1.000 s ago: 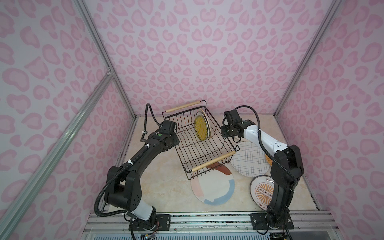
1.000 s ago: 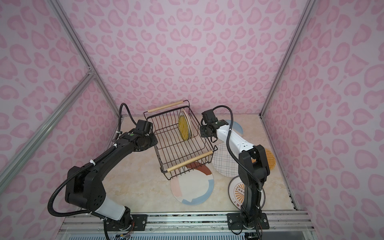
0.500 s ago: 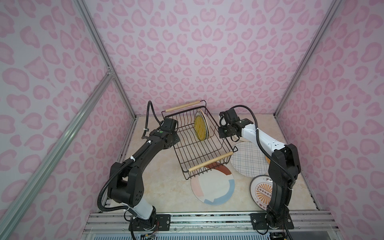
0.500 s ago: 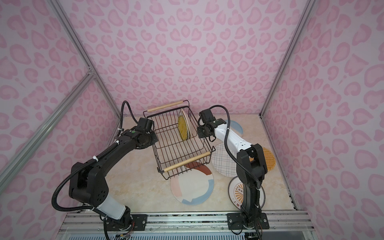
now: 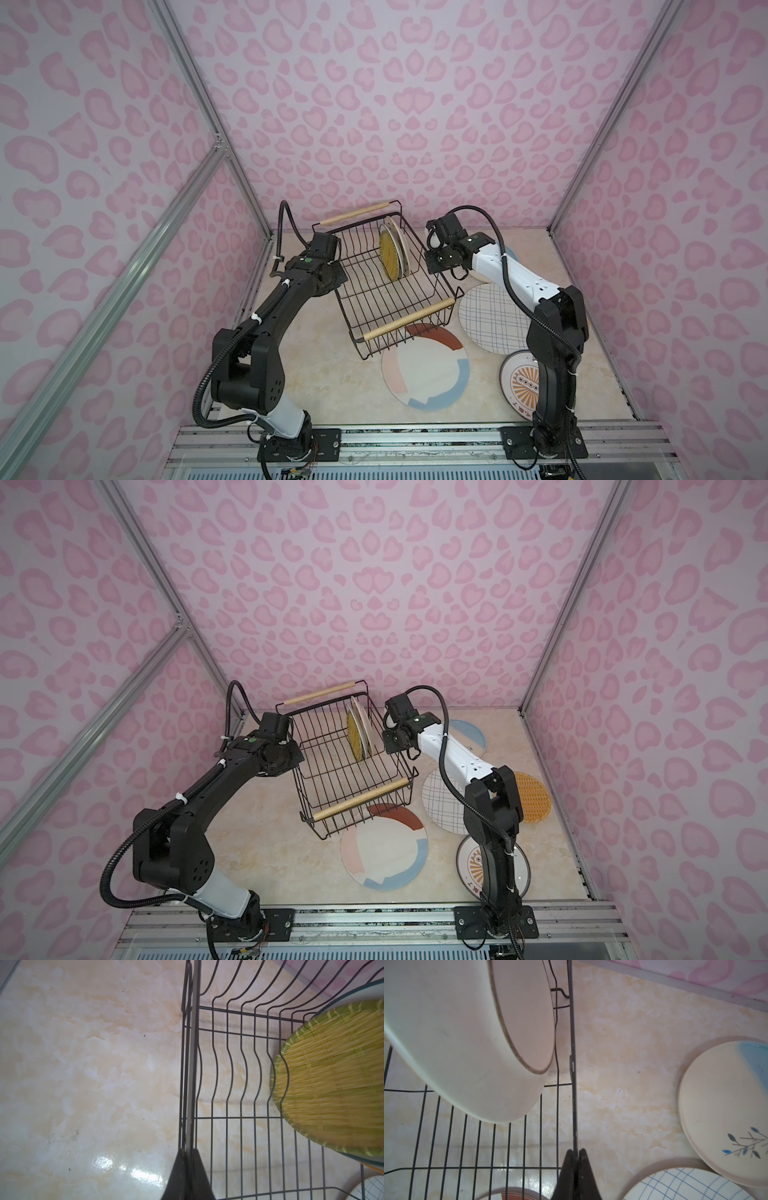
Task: Load the plates into the dish rack
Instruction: 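Slide the wire rack with both grippers farther from the robot toward the left arm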
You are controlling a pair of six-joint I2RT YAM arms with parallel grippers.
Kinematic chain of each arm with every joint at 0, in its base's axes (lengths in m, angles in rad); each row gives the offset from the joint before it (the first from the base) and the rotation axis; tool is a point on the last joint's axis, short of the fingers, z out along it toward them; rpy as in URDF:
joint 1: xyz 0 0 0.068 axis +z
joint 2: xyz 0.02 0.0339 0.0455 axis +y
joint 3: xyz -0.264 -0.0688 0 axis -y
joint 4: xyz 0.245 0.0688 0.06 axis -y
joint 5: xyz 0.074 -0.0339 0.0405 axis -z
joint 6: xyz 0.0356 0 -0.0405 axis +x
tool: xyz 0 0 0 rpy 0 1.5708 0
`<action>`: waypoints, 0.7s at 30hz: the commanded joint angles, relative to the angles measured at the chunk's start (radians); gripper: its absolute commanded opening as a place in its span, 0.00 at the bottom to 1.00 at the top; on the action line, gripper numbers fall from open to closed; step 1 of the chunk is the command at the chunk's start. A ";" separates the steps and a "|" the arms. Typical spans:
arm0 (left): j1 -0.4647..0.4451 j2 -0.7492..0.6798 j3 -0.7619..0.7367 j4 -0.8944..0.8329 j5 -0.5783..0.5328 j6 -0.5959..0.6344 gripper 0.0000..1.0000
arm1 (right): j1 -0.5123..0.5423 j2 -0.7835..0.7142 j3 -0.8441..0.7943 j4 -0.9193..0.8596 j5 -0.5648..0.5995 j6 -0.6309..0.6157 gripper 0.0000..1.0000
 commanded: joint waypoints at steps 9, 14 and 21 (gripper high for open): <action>0.112 -0.050 -0.020 0.022 -0.014 0.001 0.03 | 0.062 0.119 0.140 0.045 -0.010 0.059 0.00; 0.189 -0.073 -0.047 0.021 0.007 0.004 0.03 | 0.101 0.141 0.166 0.060 -0.007 0.078 0.00; 0.245 -0.083 -0.090 0.043 0.040 0.000 0.03 | 0.124 0.201 0.262 0.038 -0.010 0.082 0.00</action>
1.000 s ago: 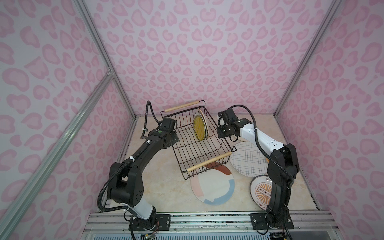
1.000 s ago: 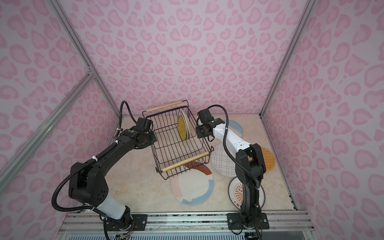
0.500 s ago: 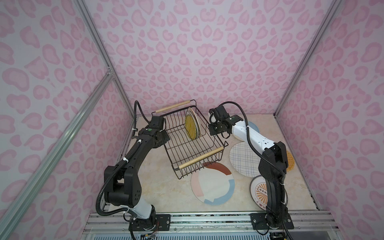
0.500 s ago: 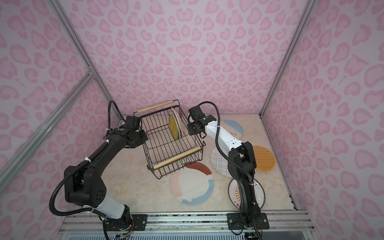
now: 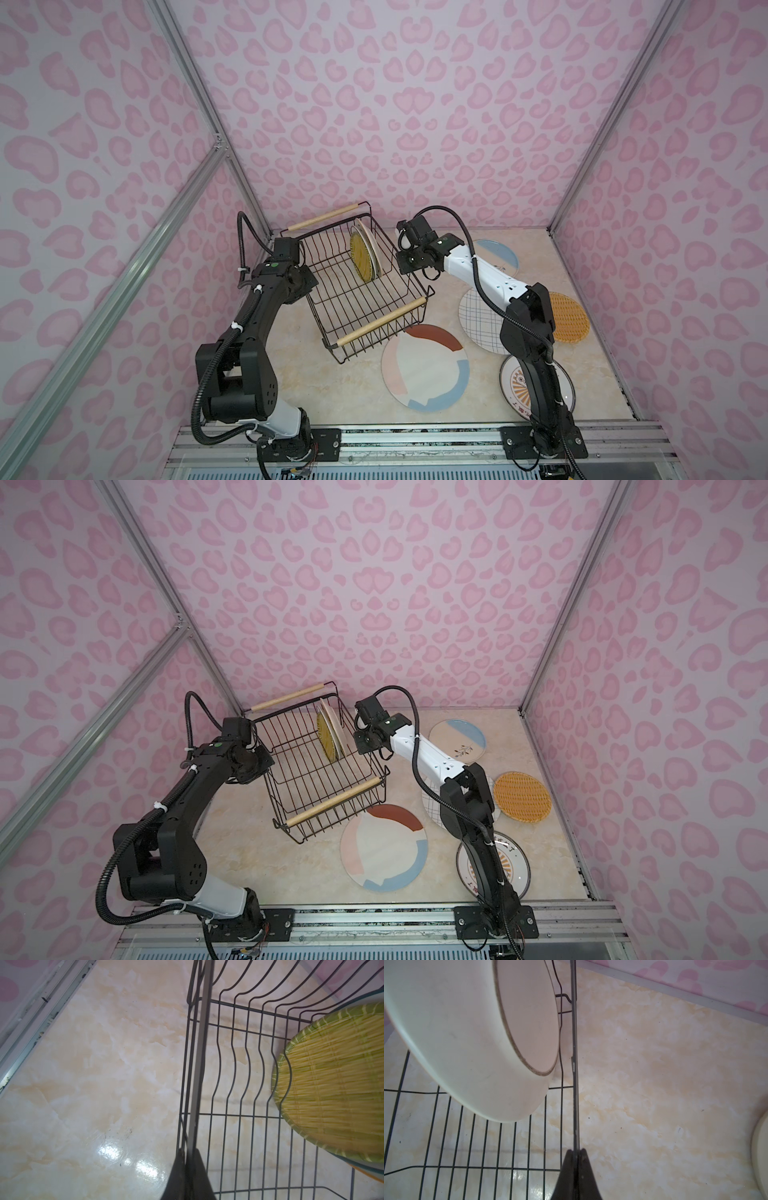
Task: Load the plates into the dish rack
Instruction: 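Slide the wire rack with both grippers farther from the robot toward the left arm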
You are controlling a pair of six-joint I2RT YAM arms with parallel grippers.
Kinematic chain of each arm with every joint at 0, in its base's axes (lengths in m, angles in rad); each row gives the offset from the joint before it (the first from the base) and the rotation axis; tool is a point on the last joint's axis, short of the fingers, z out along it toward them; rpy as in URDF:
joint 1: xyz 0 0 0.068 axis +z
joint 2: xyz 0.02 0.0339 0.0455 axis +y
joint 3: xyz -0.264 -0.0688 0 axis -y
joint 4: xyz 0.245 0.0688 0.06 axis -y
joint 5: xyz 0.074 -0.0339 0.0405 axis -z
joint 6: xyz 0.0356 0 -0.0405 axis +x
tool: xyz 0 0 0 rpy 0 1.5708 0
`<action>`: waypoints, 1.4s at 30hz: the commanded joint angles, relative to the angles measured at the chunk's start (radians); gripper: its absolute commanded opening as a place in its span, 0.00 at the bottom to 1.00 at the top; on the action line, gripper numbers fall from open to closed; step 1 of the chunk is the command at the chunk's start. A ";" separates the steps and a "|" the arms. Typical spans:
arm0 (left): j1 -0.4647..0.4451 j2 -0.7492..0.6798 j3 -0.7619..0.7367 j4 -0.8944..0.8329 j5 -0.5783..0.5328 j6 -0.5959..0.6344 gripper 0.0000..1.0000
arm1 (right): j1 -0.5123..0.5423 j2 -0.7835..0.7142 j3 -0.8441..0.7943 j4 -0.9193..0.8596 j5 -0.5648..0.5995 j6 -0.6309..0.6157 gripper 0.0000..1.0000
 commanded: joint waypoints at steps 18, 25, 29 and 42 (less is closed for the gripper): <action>0.022 -0.044 -0.078 0.093 -0.030 -0.097 0.03 | 0.008 0.039 0.044 0.035 -0.017 0.041 0.00; 0.022 -0.087 -0.140 0.124 -0.006 -0.111 0.03 | 0.008 0.012 -0.001 0.040 -0.005 0.043 0.00; 0.020 -0.101 -0.155 0.135 0.028 -0.112 0.03 | 0.004 0.000 -0.022 0.048 -0.006 0.047 0.00; 0.015 -0.131 -0.193 0.165 0.059 -0.119 0.19 | -0.018 -0.017 -0.065 0.063 -0.028 0.055 0.12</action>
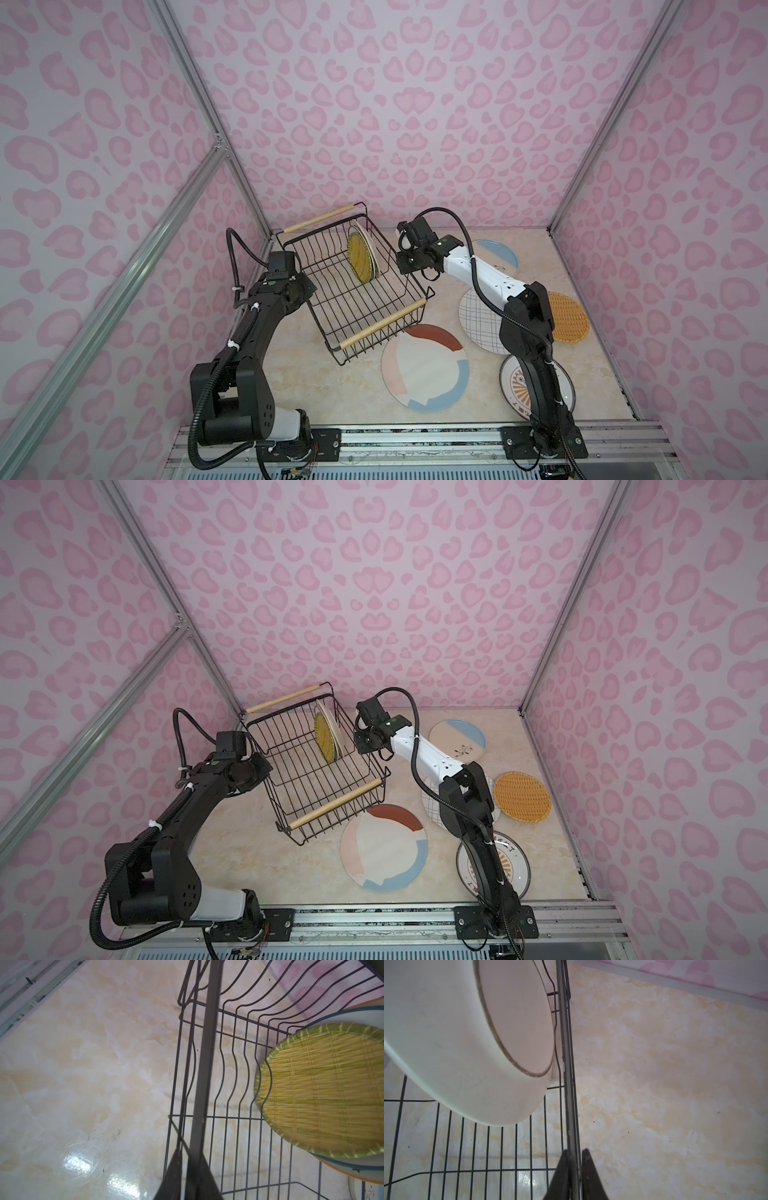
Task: Load the plates into the dish rack
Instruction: 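Slide the wire rack with both grippers farther from the robot toward the left arm, then open both grippers and pull them back from the rack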
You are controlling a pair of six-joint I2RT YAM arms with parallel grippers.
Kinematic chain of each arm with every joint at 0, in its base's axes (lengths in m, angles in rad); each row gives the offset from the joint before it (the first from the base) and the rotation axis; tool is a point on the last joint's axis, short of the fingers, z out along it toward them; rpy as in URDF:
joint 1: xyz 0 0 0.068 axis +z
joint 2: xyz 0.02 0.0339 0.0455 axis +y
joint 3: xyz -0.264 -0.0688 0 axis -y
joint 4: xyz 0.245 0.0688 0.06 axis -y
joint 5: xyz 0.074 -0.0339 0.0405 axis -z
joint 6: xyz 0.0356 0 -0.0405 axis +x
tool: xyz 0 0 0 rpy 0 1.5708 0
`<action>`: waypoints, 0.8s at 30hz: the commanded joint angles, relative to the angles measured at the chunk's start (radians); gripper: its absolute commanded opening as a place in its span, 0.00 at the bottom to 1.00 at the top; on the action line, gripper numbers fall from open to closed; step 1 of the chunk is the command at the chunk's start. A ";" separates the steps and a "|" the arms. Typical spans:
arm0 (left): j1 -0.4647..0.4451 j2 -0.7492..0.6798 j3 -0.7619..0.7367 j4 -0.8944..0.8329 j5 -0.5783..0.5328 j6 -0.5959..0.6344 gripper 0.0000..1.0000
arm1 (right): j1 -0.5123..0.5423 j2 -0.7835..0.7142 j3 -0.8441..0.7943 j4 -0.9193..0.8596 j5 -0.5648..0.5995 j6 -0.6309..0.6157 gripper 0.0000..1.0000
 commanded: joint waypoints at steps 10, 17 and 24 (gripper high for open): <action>0.001 -0.103 0.068 -0.073 0.036 -0.017 0.49 | -0.024 -0.082 -0.066 0.044 -0.004 0.035 0.32; 0.002 -0.254 0.166 -0.161 0.149 0.049 0.67 | -0.057 -0.221 -0.141 0.084 -0.004 0.061 0.49; 0.002 -0.436 0.145 -0.215 0.458 0.104 0.75 | -0.123 -0.511 -0.416 0.193 -0.003 0.105 0.63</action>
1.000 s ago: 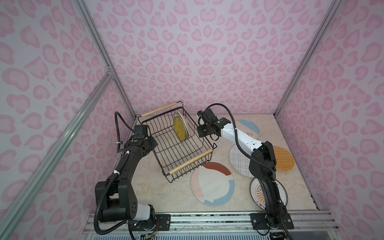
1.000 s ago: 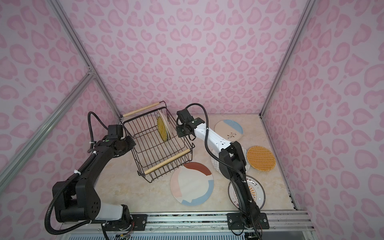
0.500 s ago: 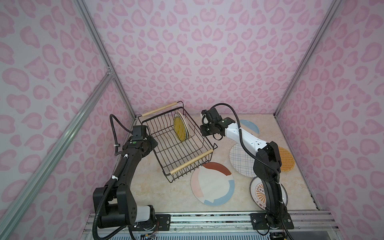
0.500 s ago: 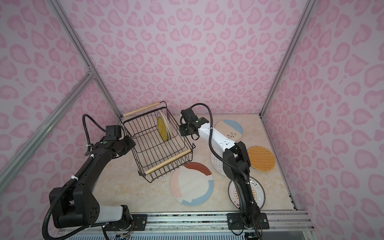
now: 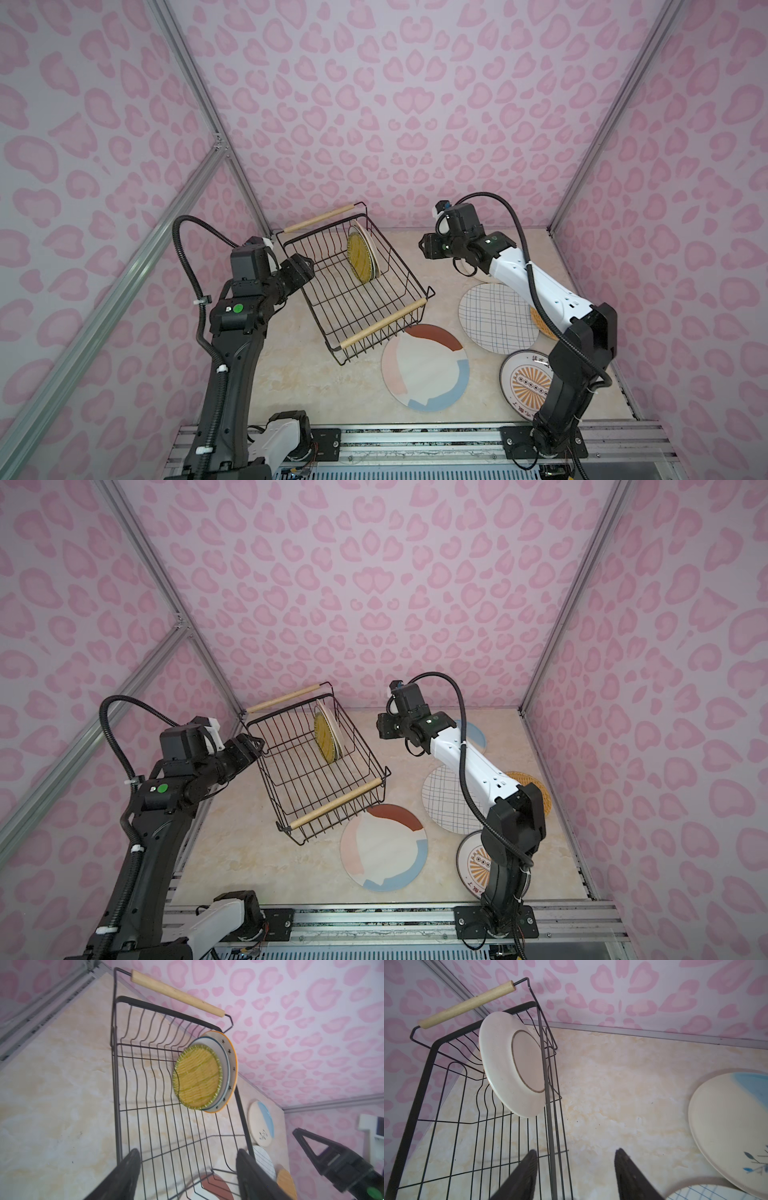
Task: Load the plates into the dish rack
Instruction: 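Open both grippers and pull them back from the rack, then move both grippers down to the pink, red and blue painted plate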
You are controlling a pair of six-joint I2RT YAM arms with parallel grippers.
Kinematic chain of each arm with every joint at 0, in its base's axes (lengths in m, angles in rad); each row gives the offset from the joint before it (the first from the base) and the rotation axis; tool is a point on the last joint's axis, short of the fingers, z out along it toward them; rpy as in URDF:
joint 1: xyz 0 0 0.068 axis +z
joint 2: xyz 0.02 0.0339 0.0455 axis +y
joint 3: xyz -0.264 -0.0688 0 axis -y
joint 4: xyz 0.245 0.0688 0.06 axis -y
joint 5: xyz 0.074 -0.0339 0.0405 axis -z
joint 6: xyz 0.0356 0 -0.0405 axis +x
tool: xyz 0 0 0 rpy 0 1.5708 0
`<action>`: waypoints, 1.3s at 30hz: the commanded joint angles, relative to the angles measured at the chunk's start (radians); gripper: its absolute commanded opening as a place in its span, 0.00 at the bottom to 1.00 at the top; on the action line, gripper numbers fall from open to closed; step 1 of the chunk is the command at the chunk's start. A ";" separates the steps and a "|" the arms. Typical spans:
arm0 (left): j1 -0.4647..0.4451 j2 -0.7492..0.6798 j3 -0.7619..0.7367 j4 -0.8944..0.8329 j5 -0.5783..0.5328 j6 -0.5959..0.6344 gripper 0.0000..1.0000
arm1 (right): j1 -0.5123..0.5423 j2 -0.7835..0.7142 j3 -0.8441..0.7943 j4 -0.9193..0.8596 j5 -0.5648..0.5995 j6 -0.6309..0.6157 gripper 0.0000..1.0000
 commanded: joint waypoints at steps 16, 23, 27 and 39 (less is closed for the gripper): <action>-0.493 -0.455 -0.364 0.035 0.090 -0.240 0.75 | -0.107 -0.633 -0.797 0.208 -0.079 0.156 0.76; -0.862 -0.409 -0.475 0.098 -0.176 -0.312 0.74 | -0.126 -0.664 -0.916 0.190 -0.171 0.175 0.75; -0.973 -0.381 -0.554 0.171 -0.255 -0.377 0.74 | -0.123 -0.656 -1.008 0.208 -0.189 0.188 0.75; -1.120 -0.333 -0.778 0.329 -0.424 -0.562 0.74 | -0.103 -0.477 -1.122 0.333 -0.253 0.207 0.74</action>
